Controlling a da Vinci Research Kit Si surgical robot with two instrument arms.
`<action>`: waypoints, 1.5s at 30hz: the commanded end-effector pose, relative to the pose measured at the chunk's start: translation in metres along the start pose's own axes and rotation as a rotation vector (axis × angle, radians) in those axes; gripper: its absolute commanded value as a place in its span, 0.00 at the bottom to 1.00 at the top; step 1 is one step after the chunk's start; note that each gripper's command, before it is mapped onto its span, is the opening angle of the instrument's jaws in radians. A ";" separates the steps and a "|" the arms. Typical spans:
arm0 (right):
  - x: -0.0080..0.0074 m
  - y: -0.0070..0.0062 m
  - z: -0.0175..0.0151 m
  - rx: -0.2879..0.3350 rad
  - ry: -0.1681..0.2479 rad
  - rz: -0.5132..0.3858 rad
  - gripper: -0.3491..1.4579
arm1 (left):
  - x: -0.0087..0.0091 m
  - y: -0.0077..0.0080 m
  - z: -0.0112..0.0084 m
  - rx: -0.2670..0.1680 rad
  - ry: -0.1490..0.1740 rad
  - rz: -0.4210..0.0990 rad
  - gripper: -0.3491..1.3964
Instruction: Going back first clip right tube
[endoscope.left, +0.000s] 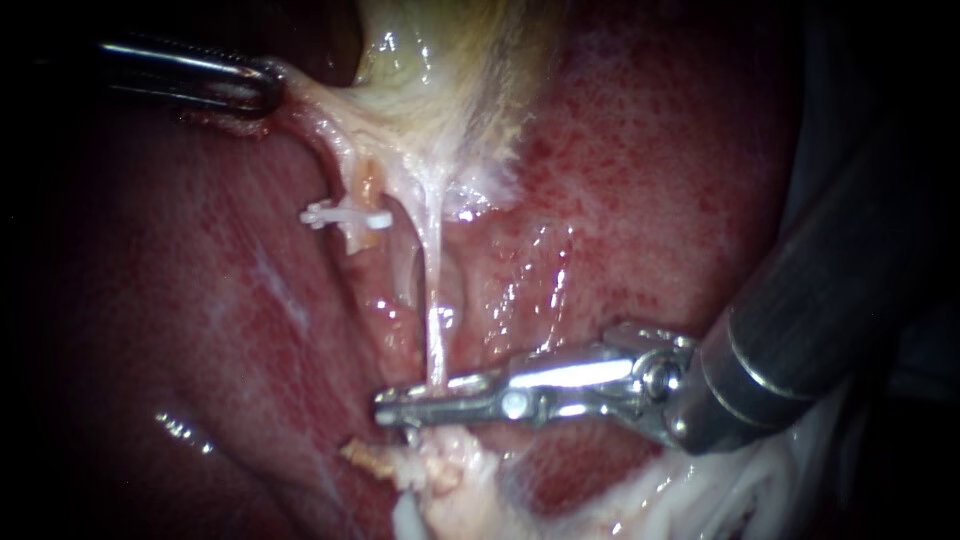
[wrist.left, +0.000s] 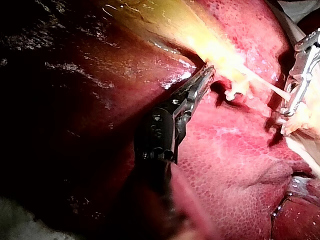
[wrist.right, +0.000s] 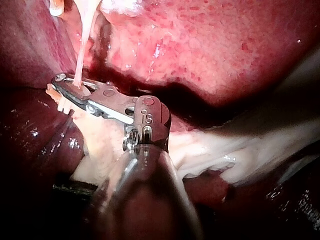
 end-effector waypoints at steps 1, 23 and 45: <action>-0.0001 0.0001 0.0000 0.003 0.001 -0.008 0.12 | 0.0000 0.0000 0.0000 0.000 0.000 0.000 0.00; 0.0019 -0.0012 -0.0062 -0.239 -0.161 -0.747 0.47 | -0.0002 0.0000 0.0000 0.001 0.000 0.001 0.00; 0.0035 -0.0042 -0.0147 -0.251 -0.264 -0.955 0.47 | -0.0019 0.0002 0.0029 0.006 0.001 0.010 0.00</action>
